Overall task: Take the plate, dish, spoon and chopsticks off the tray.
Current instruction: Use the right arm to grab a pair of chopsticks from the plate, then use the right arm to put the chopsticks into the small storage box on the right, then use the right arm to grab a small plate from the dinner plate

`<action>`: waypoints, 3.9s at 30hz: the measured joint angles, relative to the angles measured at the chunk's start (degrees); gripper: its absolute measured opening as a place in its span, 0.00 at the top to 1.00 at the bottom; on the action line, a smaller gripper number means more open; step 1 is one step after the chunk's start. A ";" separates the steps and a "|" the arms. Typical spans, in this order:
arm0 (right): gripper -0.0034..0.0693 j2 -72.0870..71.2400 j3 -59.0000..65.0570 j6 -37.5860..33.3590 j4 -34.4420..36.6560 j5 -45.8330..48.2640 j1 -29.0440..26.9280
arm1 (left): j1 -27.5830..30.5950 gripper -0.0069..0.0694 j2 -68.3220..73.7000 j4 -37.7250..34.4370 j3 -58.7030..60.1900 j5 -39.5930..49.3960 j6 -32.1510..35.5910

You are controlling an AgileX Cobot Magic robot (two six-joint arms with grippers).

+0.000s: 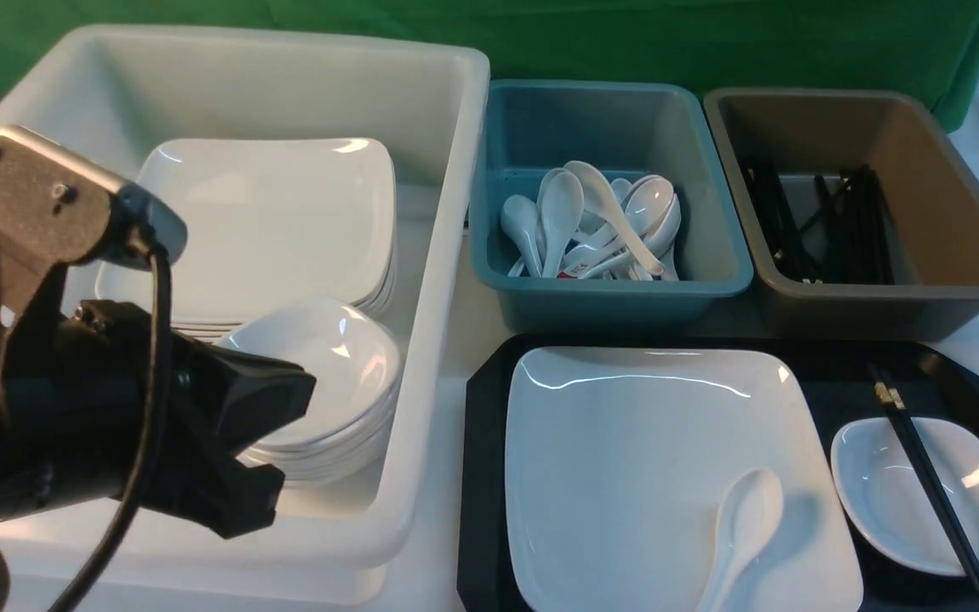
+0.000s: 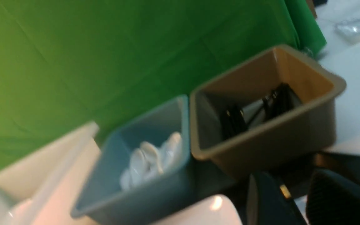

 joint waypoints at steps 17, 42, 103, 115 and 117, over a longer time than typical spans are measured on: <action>0.91 37.59 -38.69 -20.64 -2.29 48.91 15.53 | 0.00 0.90 -4.78 -28.79 -0.26 -1.32 30.05; 0.41 88.19 -54.81 -33.71 1.57 51.43 -0.75 | -0.06 0.90 -27.15 -14.57 -0.38 4.23 18.99; 0.16 119.80 -112.03 -36.48 15.65 52.08 -6.55 | -0.11 0.90 -27.15 -9.45 -0.38 -8.46 18.56; 0.88 102.23 -107.94 -37.76 5.21 73.79 2.30 | -0.11 0.90 -27.15 -4.61 -0.38 -3.38 18.19; 0.88 98.95 -104.06 -36.83 1.01 73.79 5.88 | -0.11 0.90 -27.15 -4.62 -0.33 -3.38 18.13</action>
